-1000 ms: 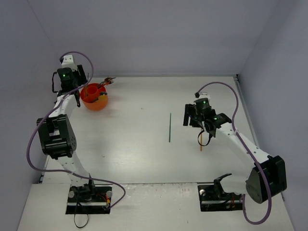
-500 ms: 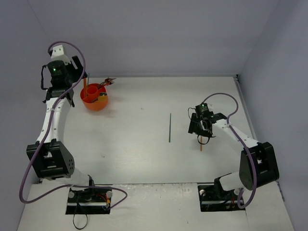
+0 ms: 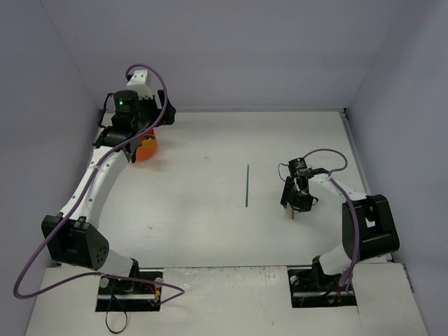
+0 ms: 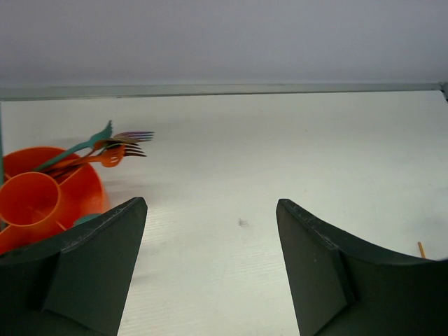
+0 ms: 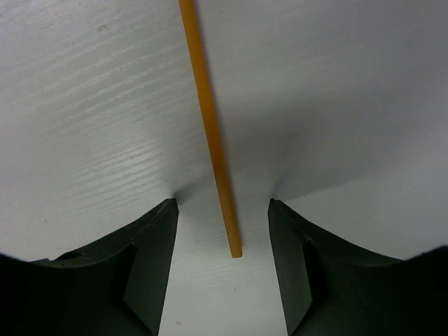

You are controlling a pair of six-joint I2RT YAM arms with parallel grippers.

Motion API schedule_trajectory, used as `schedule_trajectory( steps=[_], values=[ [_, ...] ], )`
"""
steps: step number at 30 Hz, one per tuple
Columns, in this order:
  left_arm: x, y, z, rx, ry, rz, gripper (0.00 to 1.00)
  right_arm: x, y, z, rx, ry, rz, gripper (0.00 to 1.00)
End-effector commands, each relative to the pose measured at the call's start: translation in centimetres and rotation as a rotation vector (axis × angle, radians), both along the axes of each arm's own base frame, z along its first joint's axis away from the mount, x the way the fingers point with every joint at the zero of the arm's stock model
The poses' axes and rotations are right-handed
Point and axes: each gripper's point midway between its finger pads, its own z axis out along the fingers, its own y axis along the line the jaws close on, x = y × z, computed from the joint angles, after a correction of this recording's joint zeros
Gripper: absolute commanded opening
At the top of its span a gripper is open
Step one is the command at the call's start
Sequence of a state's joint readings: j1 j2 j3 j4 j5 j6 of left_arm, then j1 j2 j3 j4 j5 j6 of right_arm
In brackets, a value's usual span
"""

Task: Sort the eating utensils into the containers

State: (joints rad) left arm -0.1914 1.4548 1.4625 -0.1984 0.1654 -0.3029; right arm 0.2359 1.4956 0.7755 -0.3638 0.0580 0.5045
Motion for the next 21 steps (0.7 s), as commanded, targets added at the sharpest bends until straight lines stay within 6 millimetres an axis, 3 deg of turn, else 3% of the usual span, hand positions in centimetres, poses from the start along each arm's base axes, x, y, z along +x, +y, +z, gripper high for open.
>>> schedule_trajectory(
  steps=[1, 7, 11, 13, 17, 21],
  values=[
    [-1.4, -2.8, 3.7, -0.064, -0.092, -0.067, 0.72, -0.2, 0.2, -0.8, 0.007, 0.037, 0.022, 0.46],
    [-1.9, -6.1, 2.9, -0.083, -0.067, -0.137, 0.72, -0.7, 1.2, -2.2, 0.06, 0.068, 0.041, 0.3],
    [-2.5, -9.2, 2.6, -0.099, -0.051, -0.207, 0.72, -0.5, 2.4, -2.8, 0.115, 0.066, 0.077, 0.05],
    [-3.1, -11.3, 2.4, -0.118, -0.042, -0.27, 0.72, 0.1, 3.3, -2.6, 0.149, 0.043, 0.104, 0.0],
    [-3.9, -14.6, 1.8, -0.152, -0.013, -0.345, 0.72, 2.4, 5.9, -0.1, 0.237, -0.048, 0.184, 0.0],
    [-4.8, -17.9, 1.1, -0.194, 0.023, -0.42, 0.72, 5.6, 8.7, 6.1, 0.303, -0.257, 0.282, 0.0]
  ],
)
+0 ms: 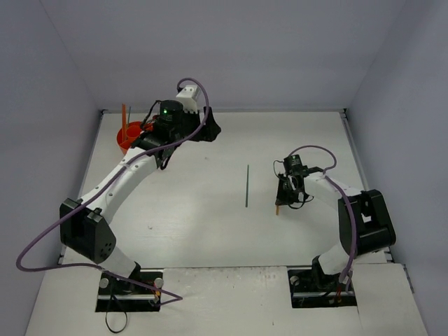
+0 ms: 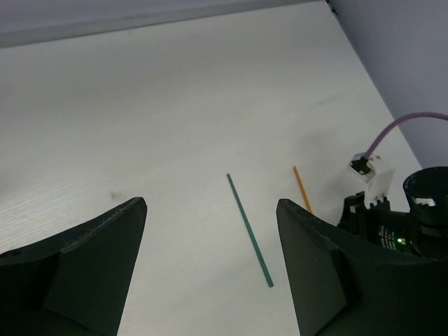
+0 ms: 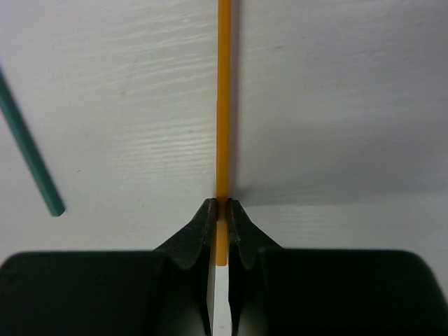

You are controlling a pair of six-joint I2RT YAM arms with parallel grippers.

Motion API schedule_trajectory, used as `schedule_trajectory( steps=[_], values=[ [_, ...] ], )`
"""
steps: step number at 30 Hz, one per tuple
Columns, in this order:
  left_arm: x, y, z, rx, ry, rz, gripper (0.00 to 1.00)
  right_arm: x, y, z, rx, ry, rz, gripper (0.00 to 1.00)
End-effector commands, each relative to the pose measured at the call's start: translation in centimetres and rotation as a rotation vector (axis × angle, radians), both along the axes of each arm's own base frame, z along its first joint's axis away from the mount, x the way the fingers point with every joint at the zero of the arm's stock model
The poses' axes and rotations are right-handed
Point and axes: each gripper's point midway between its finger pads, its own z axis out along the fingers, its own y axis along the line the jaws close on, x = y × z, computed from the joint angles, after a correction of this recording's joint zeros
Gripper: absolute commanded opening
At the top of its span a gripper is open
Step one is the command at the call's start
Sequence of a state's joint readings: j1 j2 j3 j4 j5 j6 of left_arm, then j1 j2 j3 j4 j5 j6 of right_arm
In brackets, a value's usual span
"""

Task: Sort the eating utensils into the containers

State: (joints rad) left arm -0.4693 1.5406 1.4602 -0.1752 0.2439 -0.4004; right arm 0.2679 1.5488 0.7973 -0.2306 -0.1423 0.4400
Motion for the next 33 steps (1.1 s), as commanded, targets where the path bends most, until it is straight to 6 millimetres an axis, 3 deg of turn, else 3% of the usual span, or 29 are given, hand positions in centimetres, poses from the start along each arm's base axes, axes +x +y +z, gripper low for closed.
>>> schedule_trajectory(
  steps=[1, 6, 10, 13, 20, 21, 24, 25, 26, 28, 32, 33],
  values=[
    [-0.8, -4.5, 3.7, -0.13, -0.051, -0.1, 0.72, 4.0, 4.5, 7.7, 0.145, -0.259, 0.134, 0.0],
    [-2.0, -8.9, 2.9, -0.205, 0.004, -0.189, 0.72, 5.2, 8.0, 15.8, 0.227, -0.497, 0.265, 0.0],
    [-2.9, -11.8, 2.6, -0.223, 0.028, -0.254, 0.72, 4.8, 10.1, 19.4, 0.273, -0.601, 0.358, 0.0],
    [-3.3, -13.4, 3.7, -0.268, -0.003, -0.284, 0.72, 4.3, 11.0, 21.3, 0.317, -0.652, 0.399, 0.0],
    [-3.6, -15.0, 3.3, -0.282, 0.005, -0.292, 0.7, 3.8, 11.8, 23.5, 0.363, -0.715, 0.435, 0.0],
    [-3.8, -15.2, 3.3, -0.283, 0.005, -0.297, 0.67, 3.8, 11.8, 23.6, 0.367, -0.718, 0.439, 0.0],
    [-3.8, -15.5, 3.2, -0.288, 0.009, -0.3, 0.38, 3.7, 11.9, 23.7, 0.37, -0.721, 0.443, 0.0],
    [-3.8, -15.5, 3.2, -0.288, 0.009, -0.3, 0.34, 3.7, 11.9, 23.6, 0.371, -0.72, 0.442, 0.0],
    [-3.8, -15.5, 3.3, -0.289, 0.006, -0.3, 0.18, 3.7, 11.9, 23.6, 0.372, -0.719, 0.442, 0.0],
    [-3.8, -15.4, 3.5, -0.289, -0.002, -0.295, 0.0, 3.8, 12.0, 23.6, 0.373, -0.722, 0.443, 0.01],
    [-3.7, -15.1, 3.9, -0.284, -0.025, -0.288, 0.0, 3.8, 12.1, 23.6, 0.374, -0.722, 0.446, 0.1],
    [-3.7, -15.0, 4.1, -0.282, -0.031, -0.286, 0.0, 3.9, 12.1, 23.6, 0.374, -0.723, 0.445, 0.19]
  ],
)
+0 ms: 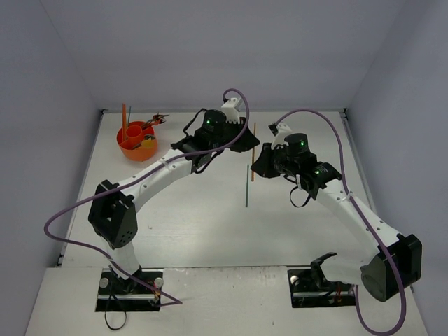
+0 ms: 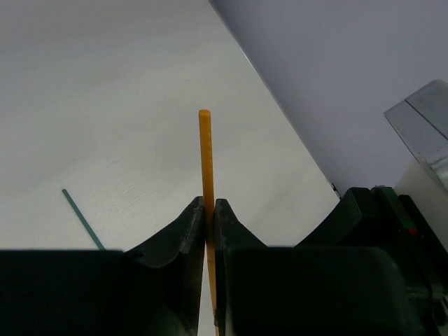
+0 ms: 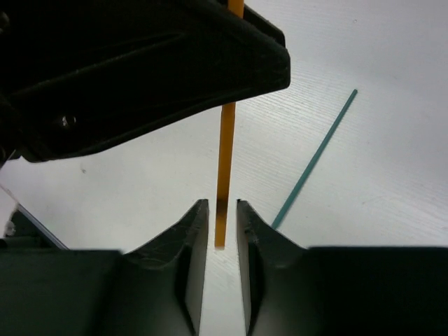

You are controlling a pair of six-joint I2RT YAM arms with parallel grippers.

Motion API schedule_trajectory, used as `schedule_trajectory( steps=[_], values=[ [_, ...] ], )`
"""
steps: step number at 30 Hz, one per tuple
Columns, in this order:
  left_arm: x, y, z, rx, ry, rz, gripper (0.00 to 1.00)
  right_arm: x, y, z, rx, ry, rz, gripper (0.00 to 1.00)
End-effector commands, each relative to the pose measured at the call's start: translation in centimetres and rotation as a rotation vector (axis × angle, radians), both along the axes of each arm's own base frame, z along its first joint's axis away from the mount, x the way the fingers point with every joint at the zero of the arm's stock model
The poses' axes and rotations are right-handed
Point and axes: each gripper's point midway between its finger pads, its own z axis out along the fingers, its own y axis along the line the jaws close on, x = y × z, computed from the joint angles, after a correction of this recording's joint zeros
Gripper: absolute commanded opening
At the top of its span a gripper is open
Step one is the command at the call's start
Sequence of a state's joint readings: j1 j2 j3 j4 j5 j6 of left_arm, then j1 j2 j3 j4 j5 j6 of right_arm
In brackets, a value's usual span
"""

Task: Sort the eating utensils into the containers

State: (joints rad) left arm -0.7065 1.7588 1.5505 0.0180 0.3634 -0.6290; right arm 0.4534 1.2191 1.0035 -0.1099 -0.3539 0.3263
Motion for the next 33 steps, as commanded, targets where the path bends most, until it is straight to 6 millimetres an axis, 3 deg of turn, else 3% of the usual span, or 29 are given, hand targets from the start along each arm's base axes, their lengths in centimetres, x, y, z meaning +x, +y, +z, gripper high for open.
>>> schedule_trajectory(
  steps=[1, 4, 7, 10, 11, 15, 17, 23, 27, 33],
  values=[
    [0.6, 0.2, 5.9, -0.084, -0.155, 0.017, 0.0, 0.7, 1.0, 3.7, 0.06, -0.121, 0.037, 0.3],
    [1.1, 1.3, 6.4, -0.06, -0.192, 0.04, 0.0, 0.8, 0.9, 3.6, 0.056, -0.121, 0.033, 0.59],
    [2.4, 4.0, 7.2, -0.022, -0.23, 0.095, 0.0, 0.7, 0.8, 3.4, 0.052, -0.118, 0.028, 0.72],
    [4.9, 9.2, 7.9, 0.05, -0.274, 0.198, 0.0, 0.8, 0.4, 2.9, 0.039, -0.113, 0.004, 0.78],
    [6.5, 12.6, 7.4, 0.112, -0.28, 0.259, 0.0, 0.9, 0.2, 2.7, 0.035, -0.112, -0.003, 0.79],
    [9.2, 22.1, 9.1, 0.228, -0.344, 0.445, 0.0, 0.8, -0.5, 1.5, 0.012, -0.093, -0.031, 0.81],
    [11.0, 29.9, 9.7, 0.334, -0.374, 0.596, 0.0, 0.8, -0.8, 0.8, -0.002, -0.079, -0.041, 0.81],
    [14.7, 43.0, 10.7, 0.485, -0.459, 0.84, 0.0, 0.8, -1.2, -0.4, -0.024, -0.06, -0.047, 0.82],
    [17.4, 47.7, 10.5, 0.485, -0.505, 0.91, 0.0, 0.9, -1.2, -0.7, -0.03, -0.051, -0.049, 0.82],
    [20.9, 49.4, 7.1, 0.55, -0.519, 0.898, 0.0, 0.9, -1.3, -1.2, -0.038, -0.037, -0.048, 0.82]
  ],
)
